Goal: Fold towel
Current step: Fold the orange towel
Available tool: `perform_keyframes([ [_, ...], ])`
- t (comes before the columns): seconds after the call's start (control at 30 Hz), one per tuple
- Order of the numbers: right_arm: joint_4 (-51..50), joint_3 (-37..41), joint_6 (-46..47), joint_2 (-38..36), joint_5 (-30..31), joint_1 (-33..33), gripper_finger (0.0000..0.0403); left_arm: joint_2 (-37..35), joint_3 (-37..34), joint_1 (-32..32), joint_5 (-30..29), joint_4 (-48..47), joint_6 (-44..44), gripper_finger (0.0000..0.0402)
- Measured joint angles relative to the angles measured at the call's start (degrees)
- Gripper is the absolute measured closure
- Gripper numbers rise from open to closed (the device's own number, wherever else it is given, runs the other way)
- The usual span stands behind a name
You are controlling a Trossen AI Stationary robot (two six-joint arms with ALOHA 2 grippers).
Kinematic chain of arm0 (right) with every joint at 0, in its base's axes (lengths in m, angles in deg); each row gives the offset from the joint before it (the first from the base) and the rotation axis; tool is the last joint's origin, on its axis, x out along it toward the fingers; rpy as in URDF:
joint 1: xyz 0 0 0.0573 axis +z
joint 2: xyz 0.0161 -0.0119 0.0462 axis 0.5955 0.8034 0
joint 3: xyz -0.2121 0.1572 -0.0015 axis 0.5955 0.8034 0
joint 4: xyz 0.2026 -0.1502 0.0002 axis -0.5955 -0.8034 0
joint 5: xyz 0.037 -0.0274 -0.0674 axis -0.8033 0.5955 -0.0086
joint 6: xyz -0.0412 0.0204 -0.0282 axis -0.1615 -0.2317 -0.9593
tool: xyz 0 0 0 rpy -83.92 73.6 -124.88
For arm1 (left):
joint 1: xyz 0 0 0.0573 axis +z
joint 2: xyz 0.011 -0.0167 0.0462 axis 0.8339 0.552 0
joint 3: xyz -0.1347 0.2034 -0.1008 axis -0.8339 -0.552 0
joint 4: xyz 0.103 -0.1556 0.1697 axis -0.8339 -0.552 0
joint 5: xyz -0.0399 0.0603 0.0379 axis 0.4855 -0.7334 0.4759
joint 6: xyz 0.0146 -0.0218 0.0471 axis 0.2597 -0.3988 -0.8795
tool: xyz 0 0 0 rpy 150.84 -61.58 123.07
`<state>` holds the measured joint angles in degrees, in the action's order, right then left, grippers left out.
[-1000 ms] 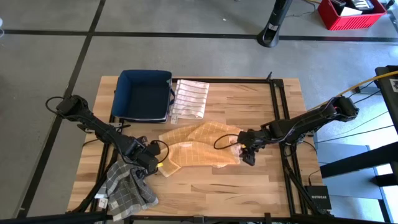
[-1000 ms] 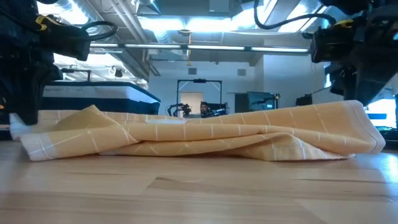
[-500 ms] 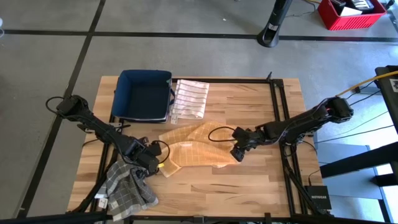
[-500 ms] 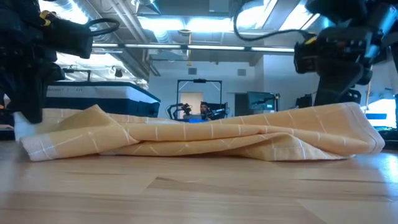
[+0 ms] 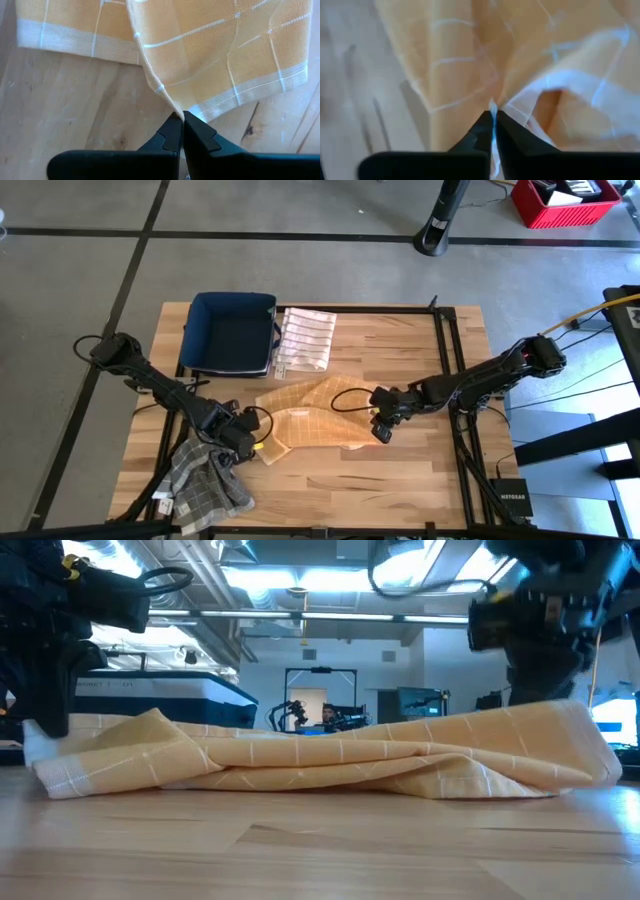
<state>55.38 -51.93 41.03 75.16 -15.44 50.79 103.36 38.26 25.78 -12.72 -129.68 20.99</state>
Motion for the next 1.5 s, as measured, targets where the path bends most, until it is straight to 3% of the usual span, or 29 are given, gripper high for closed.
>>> perform_keyframes([
  [0.23,-13.34,-9.02,-5.13,-3.2,5.58,0.29,0.0394,0.0,0.0,0.0,0.02,-0.13,-0.17,0.0396],
  [0.4,-20.78,-14.55,-6.92,-5.93,12.85,2.06,0.0395,0.0,0.0,-0.02,0.02,-0.35,-0.22,0.0396],
  [0.67,-22.64,-16.76,-12.94,-9.48,24.9,7.41,0.0398,0.0,0.0,-0.02,0.02,-0.52,-0.41,0.0396],
  [0.8,-13.07,-11.91,-19.74,-9.34,33.61,12.75,0.04,0.0,0.0,-0.02,-0.47,-0.52,-0.41,0.0396],
  [1.03,20.18,6.51,-32.37,-8.6,46.49,19.09,0.04,0.0,0.0,-0.02,-1.9,-0.47,-1.12,0.0396],
  [1.17,25.89,11.75,-35.06,-7.87,44.9,19.14,0.0391,0.0,0.0,-0.02,-1.98,-0.45,-1.42,0.0396],
  [1.33,26.91,12.38,-38.09,-7.69,42.56,18.96,0.0372,0.0,0.0,0.11,-3.37,-0.25,-1.69,0.0396],
  [1.5,26.73,12.38,-39.28,-6.42,33.82,16.38,0.0325,0.0,0.0,0.11,-3.82,-0.2,-1.57,0.0396],
])
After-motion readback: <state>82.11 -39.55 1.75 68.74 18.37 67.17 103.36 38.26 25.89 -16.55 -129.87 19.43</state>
